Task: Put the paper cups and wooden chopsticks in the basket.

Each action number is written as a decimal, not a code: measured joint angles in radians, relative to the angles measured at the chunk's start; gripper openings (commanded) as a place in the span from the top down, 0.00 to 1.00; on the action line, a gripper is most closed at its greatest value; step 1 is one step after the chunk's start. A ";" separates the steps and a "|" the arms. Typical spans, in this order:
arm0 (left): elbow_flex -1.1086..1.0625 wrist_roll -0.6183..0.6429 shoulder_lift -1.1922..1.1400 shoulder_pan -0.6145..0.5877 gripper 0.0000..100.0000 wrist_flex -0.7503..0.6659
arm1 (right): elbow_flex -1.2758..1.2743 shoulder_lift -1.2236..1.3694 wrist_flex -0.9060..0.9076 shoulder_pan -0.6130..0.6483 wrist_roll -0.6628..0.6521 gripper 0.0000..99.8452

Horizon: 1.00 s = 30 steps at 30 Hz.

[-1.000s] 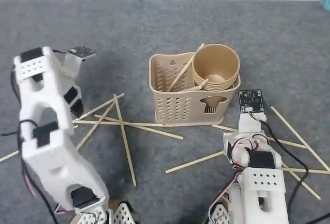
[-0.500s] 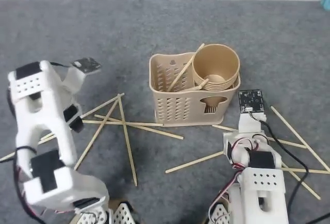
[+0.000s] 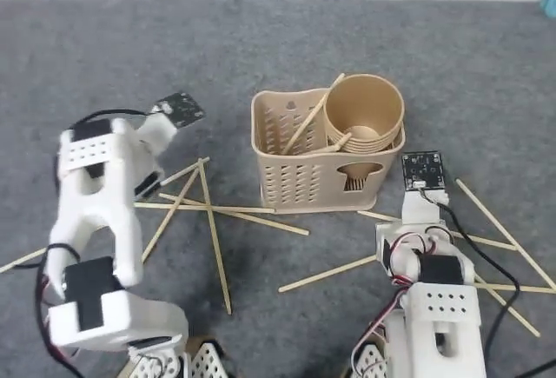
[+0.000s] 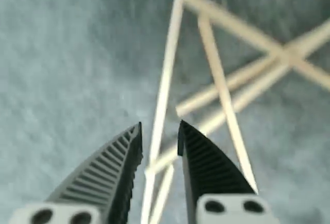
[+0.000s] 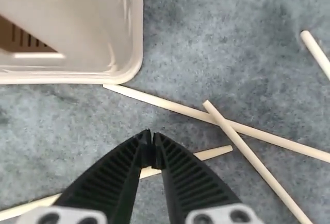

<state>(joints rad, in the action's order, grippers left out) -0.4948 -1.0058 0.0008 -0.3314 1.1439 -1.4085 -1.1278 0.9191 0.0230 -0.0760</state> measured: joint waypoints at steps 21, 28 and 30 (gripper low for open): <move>0.417 -0.028 -0.463 0.114 0.89 0.052 | 0.000 0.000 0.000 0.000 -0.060 0.99; 0.462 -0.037 -0.463 0.114 0.89 0.149 | 0.000 0.000 0.000 0.000 -0.060 0.99; 0.465 -0.037 -0.451 0.117 0.89 0.189 | 0.000 0.000 0.000 0.000 -0.060 0.99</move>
<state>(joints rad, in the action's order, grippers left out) -0.0299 -1.0426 -0.4503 -0.2148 1.3326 -1.4085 -1.1278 0.9191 0.0230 -0.1358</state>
